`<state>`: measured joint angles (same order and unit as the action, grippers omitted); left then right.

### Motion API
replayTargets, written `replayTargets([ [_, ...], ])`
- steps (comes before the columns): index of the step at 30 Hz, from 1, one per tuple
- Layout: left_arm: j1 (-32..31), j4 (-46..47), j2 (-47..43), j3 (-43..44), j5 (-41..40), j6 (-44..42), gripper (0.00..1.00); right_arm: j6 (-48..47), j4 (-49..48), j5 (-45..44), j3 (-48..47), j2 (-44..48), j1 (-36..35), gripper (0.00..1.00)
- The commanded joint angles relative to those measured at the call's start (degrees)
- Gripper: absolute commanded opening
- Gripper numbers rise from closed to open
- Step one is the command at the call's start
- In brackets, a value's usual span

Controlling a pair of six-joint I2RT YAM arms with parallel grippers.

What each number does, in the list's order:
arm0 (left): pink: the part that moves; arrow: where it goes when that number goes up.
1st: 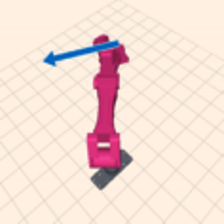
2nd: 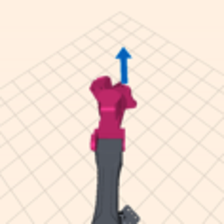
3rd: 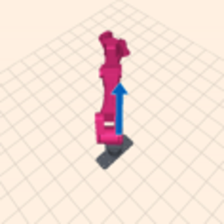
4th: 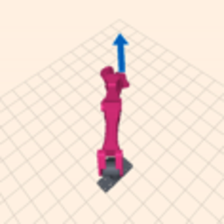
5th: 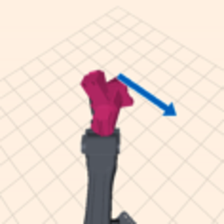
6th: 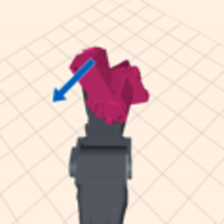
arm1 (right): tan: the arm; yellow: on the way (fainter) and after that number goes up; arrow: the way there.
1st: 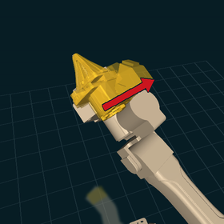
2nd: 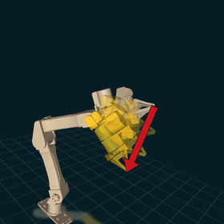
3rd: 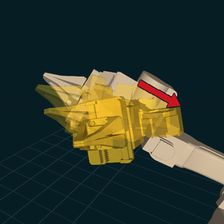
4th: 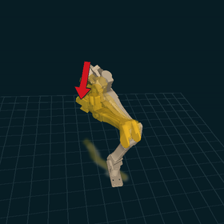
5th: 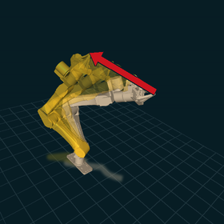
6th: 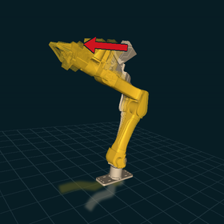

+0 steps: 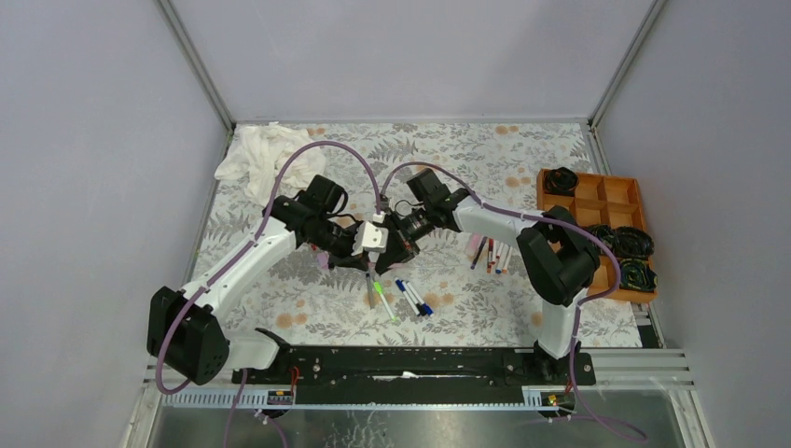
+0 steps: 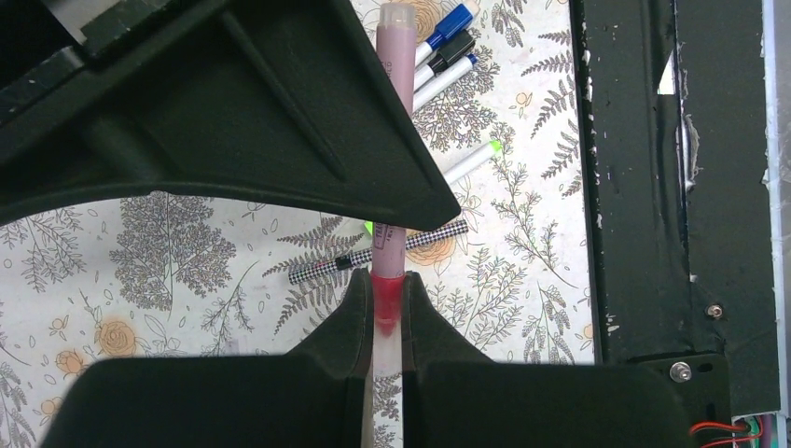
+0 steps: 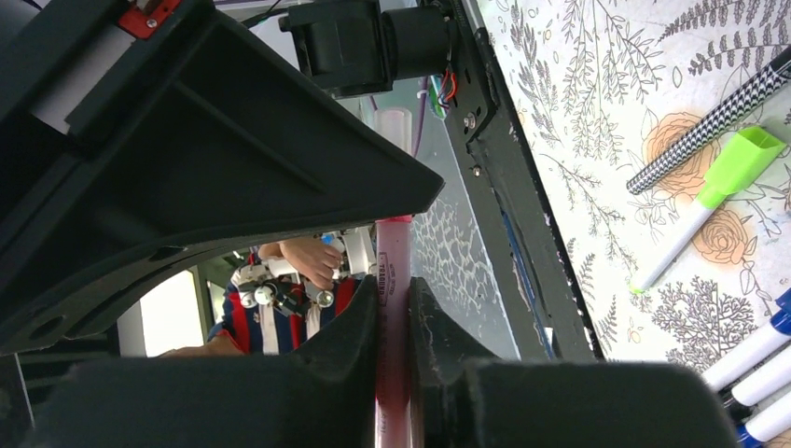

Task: Open the pen caps

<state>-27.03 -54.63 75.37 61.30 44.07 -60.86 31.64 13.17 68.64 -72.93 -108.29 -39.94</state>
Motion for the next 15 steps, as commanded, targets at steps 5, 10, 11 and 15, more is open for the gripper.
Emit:
replayTargets([
  [5, -0.35, -1.46, 0.68, 0.85, -5.61, -4.67, 0.00, -2.82, 5.36, -0.33, -3.12, 0.32, -0.52, 0.00],
  [10, 2.72, -1.83, 0.61, -0.26, -14.76, -9.57, 0.00, -7.72, 12.39, -3.66, -1.23, 3.20, 0.89, 0.00],
  [11, 4.28, -1.68, 0.72, -0.31, -15.67, -10.69, 0.00, -8.27, 13.18, -4.51, -0.60, 3.87, 1.17, 0.00],
  [15, 9.86, -2.67, 2.32, 0.75, -17.17, -14.69, 0.00, -9.66, 14.58, -6.53, 2.35, 5.65, 2.25, 0.00],
])
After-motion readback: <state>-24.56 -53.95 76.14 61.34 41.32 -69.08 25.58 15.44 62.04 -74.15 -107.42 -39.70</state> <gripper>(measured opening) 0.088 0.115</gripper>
